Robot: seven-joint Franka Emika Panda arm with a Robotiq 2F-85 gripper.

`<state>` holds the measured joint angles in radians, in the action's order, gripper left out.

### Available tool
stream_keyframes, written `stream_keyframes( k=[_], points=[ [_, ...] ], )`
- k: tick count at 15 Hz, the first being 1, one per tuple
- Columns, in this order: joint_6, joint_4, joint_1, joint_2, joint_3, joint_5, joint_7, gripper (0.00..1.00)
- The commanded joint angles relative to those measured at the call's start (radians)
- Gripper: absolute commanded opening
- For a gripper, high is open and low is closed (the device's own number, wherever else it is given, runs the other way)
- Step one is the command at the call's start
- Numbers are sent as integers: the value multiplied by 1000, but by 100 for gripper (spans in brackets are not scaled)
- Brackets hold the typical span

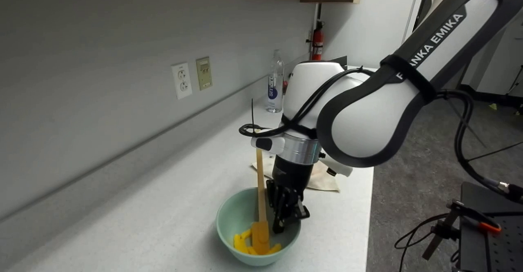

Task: Mix the contents of the bowl with the spatula

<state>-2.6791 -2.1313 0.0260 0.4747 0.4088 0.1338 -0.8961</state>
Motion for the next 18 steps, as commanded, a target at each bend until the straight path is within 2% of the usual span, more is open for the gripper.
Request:
stream_keyframes(
  k=[1, 13, 18],
  points=[
    [52, -36, 13, -67, -44, -55, 23, 0],
    [51, -75, 18, -141, -103, -95, 33, 0],
    [38, -98, -3, -211, -61, -25, -10, 0]
  ],
)
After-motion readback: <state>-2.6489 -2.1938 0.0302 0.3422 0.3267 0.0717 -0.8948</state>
